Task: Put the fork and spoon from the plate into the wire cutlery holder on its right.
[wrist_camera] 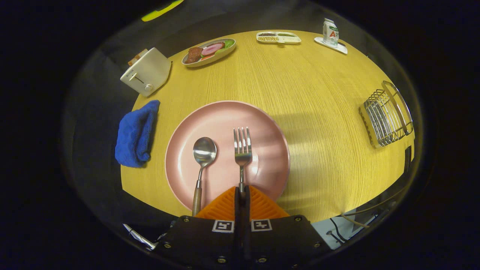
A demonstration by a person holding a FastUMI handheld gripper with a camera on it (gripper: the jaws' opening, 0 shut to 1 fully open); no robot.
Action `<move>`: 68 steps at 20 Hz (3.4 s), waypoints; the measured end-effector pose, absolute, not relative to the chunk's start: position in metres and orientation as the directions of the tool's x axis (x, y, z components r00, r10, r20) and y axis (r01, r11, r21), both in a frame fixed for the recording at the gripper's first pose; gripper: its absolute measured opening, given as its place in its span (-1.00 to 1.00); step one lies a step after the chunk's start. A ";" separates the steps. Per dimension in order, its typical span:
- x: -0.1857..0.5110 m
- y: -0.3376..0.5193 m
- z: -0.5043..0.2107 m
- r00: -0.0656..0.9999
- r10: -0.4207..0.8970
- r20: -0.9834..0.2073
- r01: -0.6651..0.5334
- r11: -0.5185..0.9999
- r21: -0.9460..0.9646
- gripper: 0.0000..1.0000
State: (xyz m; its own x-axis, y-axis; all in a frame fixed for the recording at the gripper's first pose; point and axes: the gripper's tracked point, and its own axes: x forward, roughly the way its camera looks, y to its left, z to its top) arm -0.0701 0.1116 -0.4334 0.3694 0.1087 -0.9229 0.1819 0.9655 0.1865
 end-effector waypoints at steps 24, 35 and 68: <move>-0.085 -0.106 -0.306 0.511 -0.087 -0.855 0.361 0.925 0.121 -0.96; -0.111 -0.135 -0.327 0.327 -0.032 -0.944 0.373 0.922 0.098 -0.96; -0.080 -0.143 -0.266 0.476 -0.038 -0.878 0.367 0.917 0.159 -0.74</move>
State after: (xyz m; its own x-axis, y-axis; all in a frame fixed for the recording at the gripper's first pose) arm -0.0797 -0.1434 -0.2656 0.4763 -0.0384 -0.8784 0.3670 0.9166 0.1589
